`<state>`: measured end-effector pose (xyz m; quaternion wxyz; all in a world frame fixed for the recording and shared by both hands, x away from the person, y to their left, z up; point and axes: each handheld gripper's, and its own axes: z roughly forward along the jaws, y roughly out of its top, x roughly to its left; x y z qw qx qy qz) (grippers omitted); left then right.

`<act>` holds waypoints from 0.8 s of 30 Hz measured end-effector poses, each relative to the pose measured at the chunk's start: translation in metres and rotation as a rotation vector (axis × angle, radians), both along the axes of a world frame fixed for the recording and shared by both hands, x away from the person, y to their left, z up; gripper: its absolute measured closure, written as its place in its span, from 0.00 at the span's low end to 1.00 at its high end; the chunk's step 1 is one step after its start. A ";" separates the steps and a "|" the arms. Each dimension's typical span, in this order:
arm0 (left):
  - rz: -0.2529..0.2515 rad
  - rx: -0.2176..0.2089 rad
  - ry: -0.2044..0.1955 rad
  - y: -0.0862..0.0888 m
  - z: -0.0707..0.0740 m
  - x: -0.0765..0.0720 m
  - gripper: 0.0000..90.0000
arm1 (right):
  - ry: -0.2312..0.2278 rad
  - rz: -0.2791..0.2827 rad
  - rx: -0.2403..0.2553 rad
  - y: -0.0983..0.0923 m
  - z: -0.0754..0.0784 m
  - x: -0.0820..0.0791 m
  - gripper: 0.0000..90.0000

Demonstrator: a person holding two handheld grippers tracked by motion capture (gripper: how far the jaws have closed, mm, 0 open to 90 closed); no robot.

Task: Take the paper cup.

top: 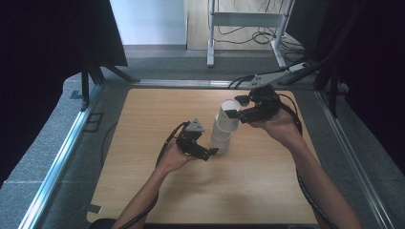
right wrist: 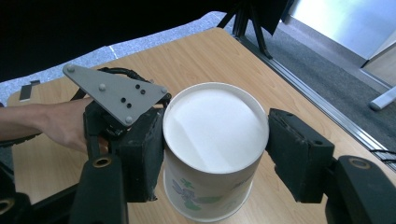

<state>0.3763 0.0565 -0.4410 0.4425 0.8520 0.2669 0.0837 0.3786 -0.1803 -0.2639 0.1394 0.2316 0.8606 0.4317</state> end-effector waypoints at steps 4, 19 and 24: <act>-0.012 -0.008 0.001 0.001 0.000 -0.006 0.00 | -0.003 0.008 0.005 -0.002 -0.002 -0.005 0.42; -0.041 -0.011 -0.020 0.002 -0.003 -0.024 0.00 | -0.005 0.033 0.007 -0.011 -0.017 -0.023 0.42; -0.044 -0.019 -0.030 0.001 -0.005 -0.030 0.00 | -0.010 0.041 0.004 -0.013 -0.023 -0.029 0.42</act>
